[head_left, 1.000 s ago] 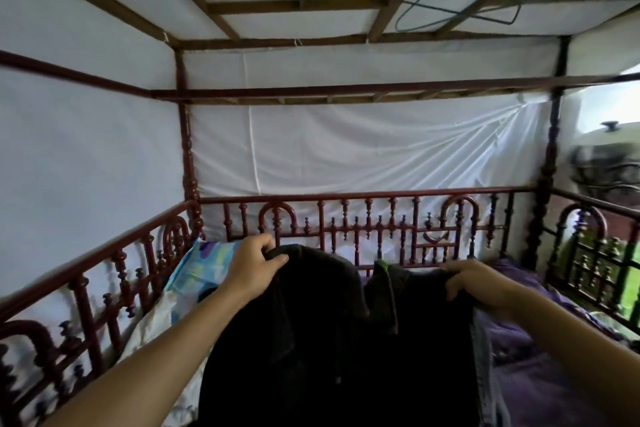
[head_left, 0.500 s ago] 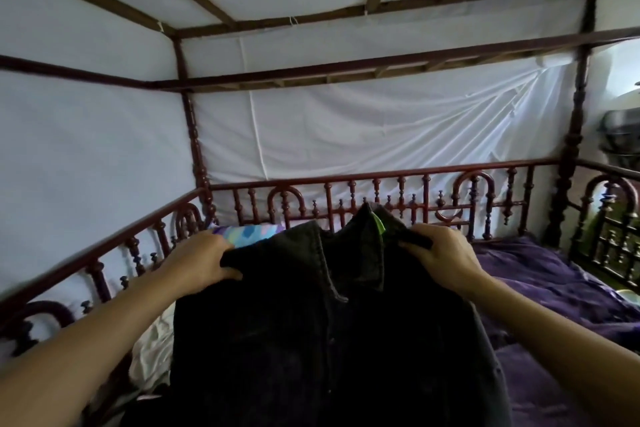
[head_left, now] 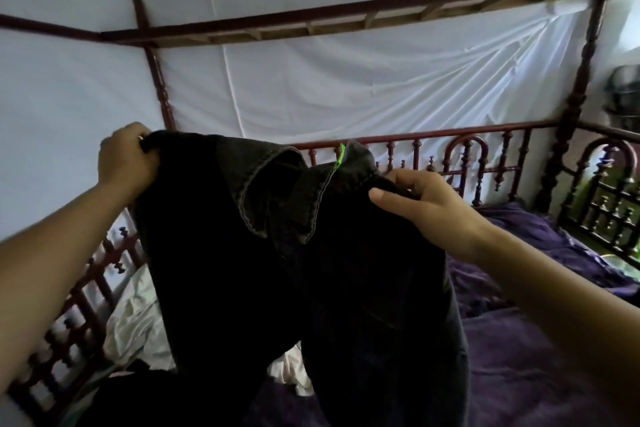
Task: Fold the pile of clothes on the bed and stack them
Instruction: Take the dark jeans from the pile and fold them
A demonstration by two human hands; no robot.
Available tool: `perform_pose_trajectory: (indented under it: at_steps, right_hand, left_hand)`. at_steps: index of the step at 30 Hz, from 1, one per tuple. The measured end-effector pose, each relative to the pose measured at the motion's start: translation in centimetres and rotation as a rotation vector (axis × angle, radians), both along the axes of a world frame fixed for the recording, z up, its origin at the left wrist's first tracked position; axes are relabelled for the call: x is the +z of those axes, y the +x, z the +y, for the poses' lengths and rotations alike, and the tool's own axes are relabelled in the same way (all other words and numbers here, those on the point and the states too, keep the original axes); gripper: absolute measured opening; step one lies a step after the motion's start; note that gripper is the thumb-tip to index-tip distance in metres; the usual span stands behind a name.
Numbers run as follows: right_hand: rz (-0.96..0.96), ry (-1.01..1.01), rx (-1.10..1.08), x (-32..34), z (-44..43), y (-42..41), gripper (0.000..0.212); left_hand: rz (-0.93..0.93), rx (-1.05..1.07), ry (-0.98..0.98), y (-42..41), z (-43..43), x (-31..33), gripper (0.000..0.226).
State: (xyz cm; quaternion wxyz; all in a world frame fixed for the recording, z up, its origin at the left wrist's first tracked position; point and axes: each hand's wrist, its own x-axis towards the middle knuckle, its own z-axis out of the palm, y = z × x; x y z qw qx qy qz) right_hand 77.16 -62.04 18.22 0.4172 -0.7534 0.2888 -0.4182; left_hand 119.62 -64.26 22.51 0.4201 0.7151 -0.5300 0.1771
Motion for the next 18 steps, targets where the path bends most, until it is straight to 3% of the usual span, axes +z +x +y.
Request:
perform_pose_trajectory:
  at_steps: [4, 7, 12, 18]
  right_hand:
    - [-0.018, 0.138, -0.076, -4.4, -3.0, -2.9, 0.035]
    - [-0.099, 0.202, -0.170, -8.4, -4.2, -5.5, 0.021]
    - [-0.089, 0.265, -0.605, -14.6, -4.0, -11.7, 0.016]
    - [0.029, 0.300, -1.061, -21.8, -2.1, -22.5, 0.015]
  left_hand:
    - [-0.069, -0.139, 0.024, -4.2, -8.1, -1.7, 0.019]
    - [-0.081, -0.280, 0.073, -9.2, -15.3, -4.8, 0.026]
    - [-0.033, -0.456, 0.224, -21.5, -25.0, -11.5, 0.022]
    - [-0.001, -0.649, 0.392, -39.6, -30.5, -18.9, 0.020]
